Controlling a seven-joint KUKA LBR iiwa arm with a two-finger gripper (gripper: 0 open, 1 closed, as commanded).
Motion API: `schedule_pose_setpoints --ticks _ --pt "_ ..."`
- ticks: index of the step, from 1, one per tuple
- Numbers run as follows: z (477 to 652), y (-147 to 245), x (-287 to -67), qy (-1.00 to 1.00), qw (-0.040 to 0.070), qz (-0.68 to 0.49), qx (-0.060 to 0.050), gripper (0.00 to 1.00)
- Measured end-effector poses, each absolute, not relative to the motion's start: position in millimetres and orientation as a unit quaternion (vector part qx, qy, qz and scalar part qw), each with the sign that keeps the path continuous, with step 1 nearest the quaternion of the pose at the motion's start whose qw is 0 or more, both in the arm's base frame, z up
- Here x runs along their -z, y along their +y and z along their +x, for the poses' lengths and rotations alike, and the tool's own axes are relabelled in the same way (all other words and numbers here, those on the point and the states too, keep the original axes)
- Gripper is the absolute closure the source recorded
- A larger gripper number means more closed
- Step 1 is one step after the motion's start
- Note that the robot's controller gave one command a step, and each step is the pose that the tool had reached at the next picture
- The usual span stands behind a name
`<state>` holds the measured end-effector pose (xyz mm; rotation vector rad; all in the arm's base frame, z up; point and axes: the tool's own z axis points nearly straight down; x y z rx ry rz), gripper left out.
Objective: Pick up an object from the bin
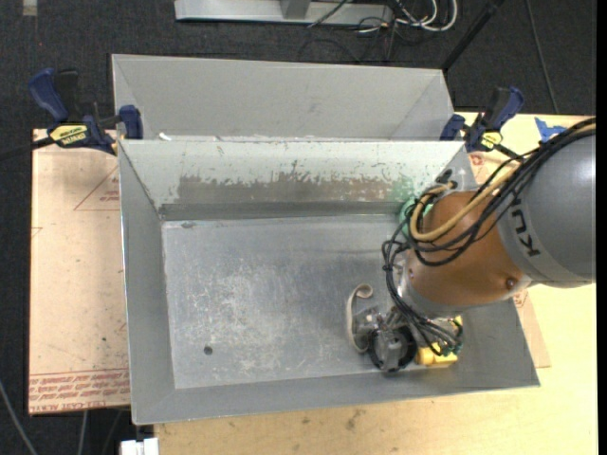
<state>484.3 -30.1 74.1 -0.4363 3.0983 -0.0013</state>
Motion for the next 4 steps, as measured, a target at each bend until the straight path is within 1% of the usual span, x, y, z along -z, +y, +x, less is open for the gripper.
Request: schedule_pose_setpoints --ticks 2,4 --pt "484.0 -30.0 -76.5 0.99 0.004 -0.139 0.0 1.0" --pt "482.0 -29.5 -96.8 0.99 -0.001 -0.139 -0.001 1.0"
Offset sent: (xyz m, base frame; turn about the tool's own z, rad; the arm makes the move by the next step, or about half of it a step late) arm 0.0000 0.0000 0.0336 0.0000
